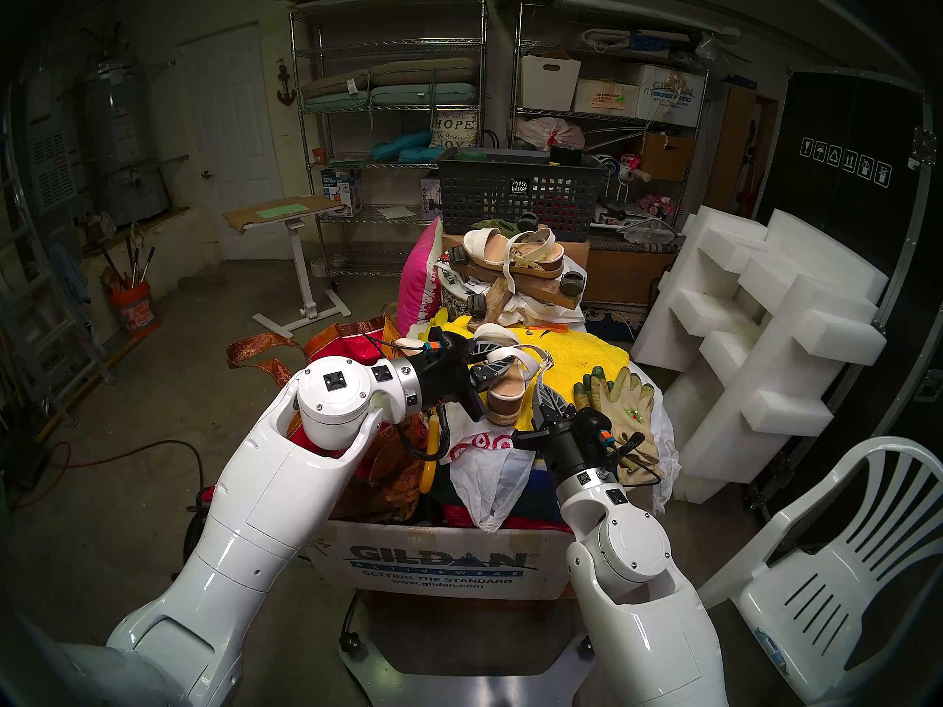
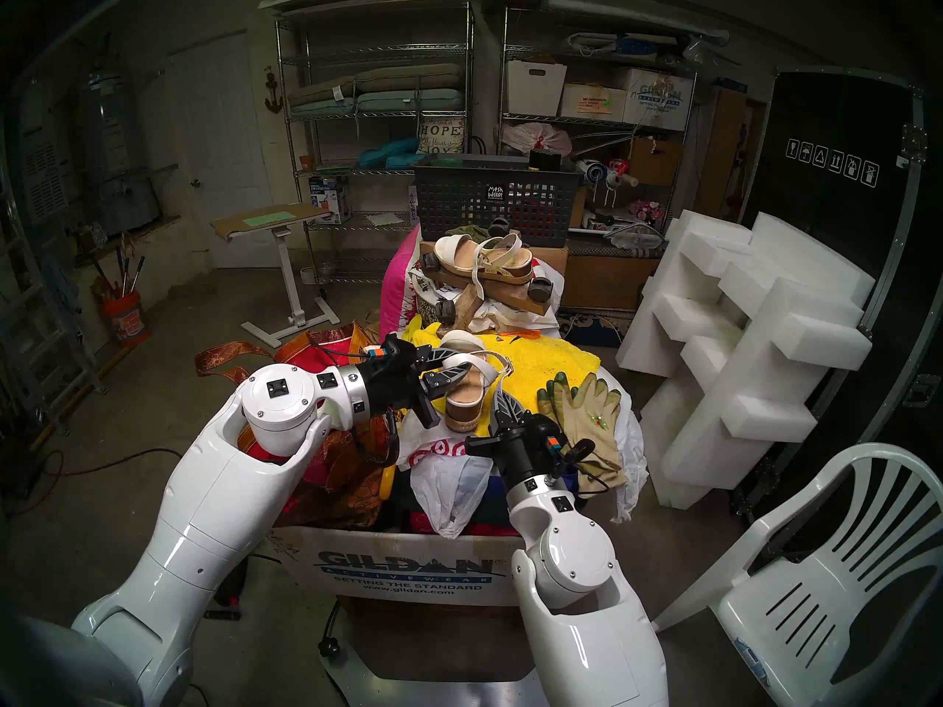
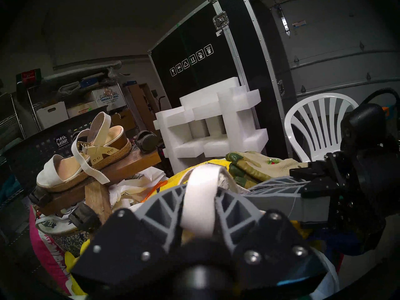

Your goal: Unbuckle a shoe

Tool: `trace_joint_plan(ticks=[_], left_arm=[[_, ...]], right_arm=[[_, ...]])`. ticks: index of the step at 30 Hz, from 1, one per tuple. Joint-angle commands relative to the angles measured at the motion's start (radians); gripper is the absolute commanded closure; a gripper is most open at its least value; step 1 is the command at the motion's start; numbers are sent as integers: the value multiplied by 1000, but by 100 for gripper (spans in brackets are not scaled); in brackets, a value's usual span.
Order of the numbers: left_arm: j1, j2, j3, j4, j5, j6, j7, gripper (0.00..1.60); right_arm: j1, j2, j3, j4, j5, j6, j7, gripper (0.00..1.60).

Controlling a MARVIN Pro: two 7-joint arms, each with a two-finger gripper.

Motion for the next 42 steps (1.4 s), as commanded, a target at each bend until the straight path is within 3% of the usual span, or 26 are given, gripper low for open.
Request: trace_joint_plan(ticks=[1, 21, 31, 33, 35, 39, 41, 42], left_arm=[[11, 12, -9, -25, -10, 10, -11, 160], [7, 8, -14, -7, -18, 9, -32, 160], [-19, 8, -5, 18, -13, 5, -56, 160], [-15, 6, -11, 14, -7, 3, -43, 144], [-22, 13, -15, 11, -7, 9, -50, 72], [-15, 30, -30, -11, -14, 19, -60, 63], [-2, 39, -39, -32, -20, 27, -64, 45], [2, 42, -43, -41, -23, 32, -65, 16]], right_arm=[[27, -10, -1, -12, -8, -22, -6, 160], [78, -12, -32, -9, -31, -20, 32, 160], [103, -13, -23, 10, -73, -9, 9, 160], [103, -13, -22, 8, -76, -5, 7, 160], [101, -12, -21, 8, -75, -2, 5, 160], [94, -12, -21, 9, -74, 0, 2, 160], [92, -12, -19, 10, -73, 1, 0, 160], [92, -12, -19, 10, -73, 1, 0, 160]])
